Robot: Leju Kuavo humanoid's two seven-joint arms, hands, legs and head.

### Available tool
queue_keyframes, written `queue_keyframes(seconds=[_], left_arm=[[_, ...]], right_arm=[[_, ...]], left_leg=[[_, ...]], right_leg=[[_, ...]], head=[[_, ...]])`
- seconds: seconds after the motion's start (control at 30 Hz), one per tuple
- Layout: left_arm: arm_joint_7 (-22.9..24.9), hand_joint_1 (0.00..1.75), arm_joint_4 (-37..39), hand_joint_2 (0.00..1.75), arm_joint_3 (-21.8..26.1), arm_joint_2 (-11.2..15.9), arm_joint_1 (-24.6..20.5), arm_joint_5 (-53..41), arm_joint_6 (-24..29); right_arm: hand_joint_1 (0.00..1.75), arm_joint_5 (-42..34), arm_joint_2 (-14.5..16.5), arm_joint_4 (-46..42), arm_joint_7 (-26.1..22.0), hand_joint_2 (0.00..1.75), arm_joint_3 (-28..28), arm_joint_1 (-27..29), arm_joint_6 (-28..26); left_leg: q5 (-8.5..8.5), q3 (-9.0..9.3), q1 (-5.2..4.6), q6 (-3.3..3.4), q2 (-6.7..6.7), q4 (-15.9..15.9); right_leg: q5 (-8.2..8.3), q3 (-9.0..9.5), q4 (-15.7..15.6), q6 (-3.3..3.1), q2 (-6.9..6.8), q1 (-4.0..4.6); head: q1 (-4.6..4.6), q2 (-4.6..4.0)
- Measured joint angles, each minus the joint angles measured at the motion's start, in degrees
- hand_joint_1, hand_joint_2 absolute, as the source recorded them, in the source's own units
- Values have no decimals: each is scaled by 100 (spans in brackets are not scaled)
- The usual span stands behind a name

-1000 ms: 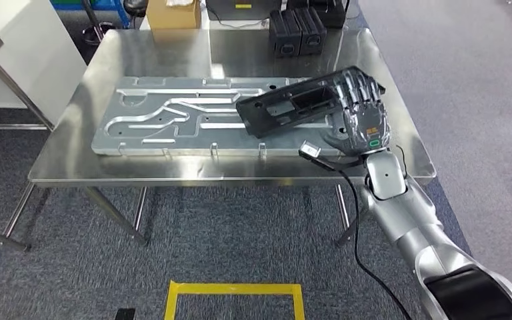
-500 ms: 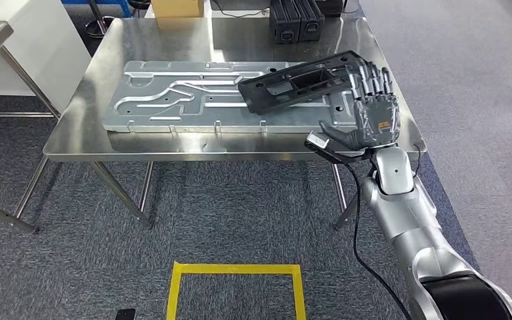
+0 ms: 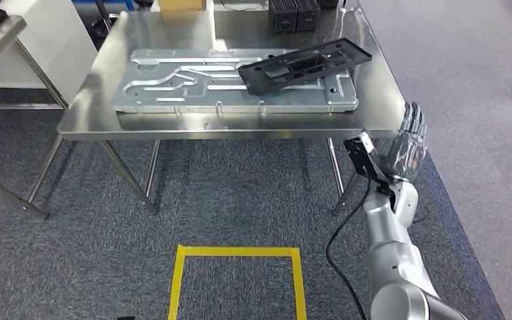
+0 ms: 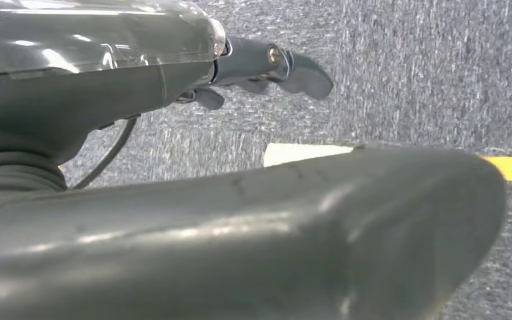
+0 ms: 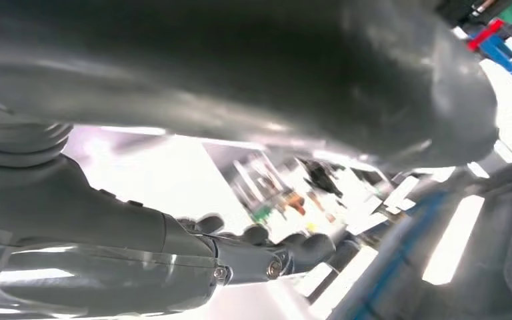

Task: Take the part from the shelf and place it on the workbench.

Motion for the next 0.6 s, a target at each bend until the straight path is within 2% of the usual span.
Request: queue_keyframes(seconds=[0.03, 0.07, 0.1, 0.13, 0.17, 0.2, 0.23, 0.27, 0.3, 0.33, 0.37, 0.4, 0.43, 0.47, 0.53, 0.57, 0.6], left_arm=[[2, 0, 0, 0, 0, -3, -1, -1, 3], [4, 0, 0, 0, 1, -5, -7, -3, 5], [8, 0, 0, 0, 1, -7, -11, -4, 6], [12, 0, 0, 0, 2, -8, -16, -5, 7], [15, 0, 0, 0, 2, -8, -18, -7, 8], [19, 0, 0, 0, 2, -8, -17, -8, 8], [24, 0, 0, 0, 2, -9, -16, -10, 8], [31, 0, 0, 0, 2, -9, -16, -10, 8], [38, 0, 0, 0, 2, -10, -17, -10, 8], [45, 0, 0, 0, 2, -12, -19, -10, 8], [48, 0, 0, 0, 3, -14, -21, -9, 9], [48, 0, 0, 0, 3, -16, -23, -8, 9], [45, 0, 0, 0, 3, -16, -26, -6, 10], [42, 0, 0, 0, 4, -16, -27, -3, 12], [36, 0, 0, 0, 4, -15, -17, 0, 19], [38, 0, 0, 0, 4, -14, -4, 1, 23], [43, 0, 0, 0, 4, -13, 10, 1, 29]], right_arm=[[0, -193, 20, 180, -114, 0, -246, -12, 1], [0, -419, 33, 376, -222, 0, -496, -23, 1], [0, -652, 37, 579, -322, 0, -740, -31, 2], [0, -852, 38, 763, -407, 0, -954, -38, 14], [0, -1014, 38, 931, -467, 0, -1140, -40, 47], [0, -1152, 37, 1083, -515, 0, -1309, -38, 99], [0, -1279, 37, 1221, -548, 0, -1464, -32, 171], [0, -1391, 37, 1346, -569, 0, -1604, -21, 252], [0, -1475, 37, 1445, -579, 0, -1718, -9, 327], [0, -1543, 37, 1528, -584, 0, -1810, 2, 395], [0, -1587, 37, 1594, -584, 0, -1878, 6, 453], [0, -1617, 38, 1646, -579, 0, -1924, 8, 495], [0, -1643, 39, 1694, -566, 0, -1962, 16, 528], [0, -1669, 40, 1739, -542, 0, -2001, 34, 557], [0, -1725, 41, 1835, -478, 0, -2082, 102, 612], [0, -1754, 42, 1879, -434, 0, -2121, 134, 644], [0, -1777, 43, 1917, -388, 0, -2154, 164, 680]], left_leg=[[73, -33, 6, 48, 13, -21], [155, -80, 18, 104, 26, -41], [251, -151, 35, 152, 39, -65], [342, -236, 44, 183, 50, -75], [423, -341, 41, 200, 50, -72], [500, -447, 37, 199, 51, -63], [570, -549, 34, 193, 54, -50], [634, -654, 33, 182, 58, -31], [691, -754, 33, 169, 61, -7], [744, -846, 33, 150, 62, 26], [790, -928, 24, 125, 61, 66], [831, -988, 14, 96, 60, 102], [876, -1022, 7, 65, 61, 126], [926, -1042, 4, 32, 61, 130], [1001, -1066, 21, -42, 58, 116], [924, -1108, 31, -74, 53, 162], [724, -1177, 39, -103, 47, 305]], right_leg=[[-1, -15, -7, 36, 8, -9], [-102, -55, 49, 64, 17, -13], [-327, -125, 217, 88, 29, -17], [-644, -219, 508, 103, 39, -28], [-950, -316, 892, 119, 42, -29], [-1158, -393, 1284, 136, 45, -32], [-1212, -413, 1572, 149, 45, -33], [-1138, -349, 1698, 154, 45, -33], [-986, -186, 1617, 152, 45, -35], [-855, 81, 1346, 141, 45, -37], [-835, 433, 927, 123, 47, -31], [-899, 746, 503, 96, 49, -23], [-990, 974, 179, 67, 52, -11], [-1063, 1090, -9, 32, 53, 4], [-995, 1038, -56, -61, 39, 10], [-931, 980, -59, -119, 28, 6], [-853, 904, -69, -171, 20, 0]], head=[[-9, 0], [-10, 0], [0, -1], [8, -1], [19, -1], [23, -1], [25, 0], [25, -1], [26, -1], [26, -1], [27, -1], [23, 0], [20, 0], [20, 0], [26, 0], [28, 0], [23, -1]])
